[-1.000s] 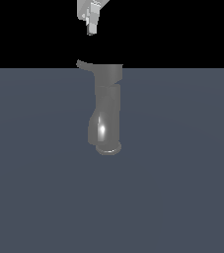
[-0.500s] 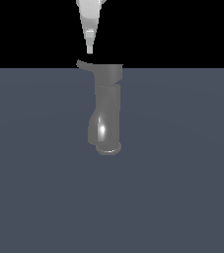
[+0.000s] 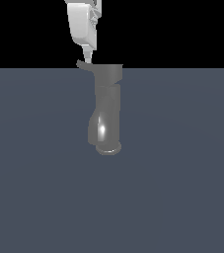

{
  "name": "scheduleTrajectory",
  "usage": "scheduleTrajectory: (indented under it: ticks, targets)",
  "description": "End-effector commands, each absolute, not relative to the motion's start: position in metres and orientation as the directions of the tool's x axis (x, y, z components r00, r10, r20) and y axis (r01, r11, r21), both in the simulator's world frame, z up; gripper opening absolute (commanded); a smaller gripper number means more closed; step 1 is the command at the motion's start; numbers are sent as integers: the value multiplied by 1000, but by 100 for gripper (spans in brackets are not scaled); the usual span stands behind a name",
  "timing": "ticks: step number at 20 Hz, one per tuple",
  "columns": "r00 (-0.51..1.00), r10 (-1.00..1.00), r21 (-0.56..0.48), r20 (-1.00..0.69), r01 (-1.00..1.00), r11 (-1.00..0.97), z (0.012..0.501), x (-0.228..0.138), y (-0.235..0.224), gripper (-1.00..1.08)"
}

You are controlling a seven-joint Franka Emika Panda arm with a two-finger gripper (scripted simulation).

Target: Turn on the faucet by rotating a designated handle.

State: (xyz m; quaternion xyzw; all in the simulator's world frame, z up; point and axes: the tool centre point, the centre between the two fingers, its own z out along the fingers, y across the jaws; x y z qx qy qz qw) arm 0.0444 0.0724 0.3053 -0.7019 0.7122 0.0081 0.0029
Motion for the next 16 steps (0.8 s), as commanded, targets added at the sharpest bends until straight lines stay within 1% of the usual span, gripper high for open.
scheduleTrajectory:
  ticks: [1,11,16]
  targets:
    - [-40,-999,3,-7,-999,40,302,48,74,-100]
    - [-61,-998,0,0,-998,61,298,52,76,-100]
    - [-61,-998,0,0,-998,61,298,39,80,-100]
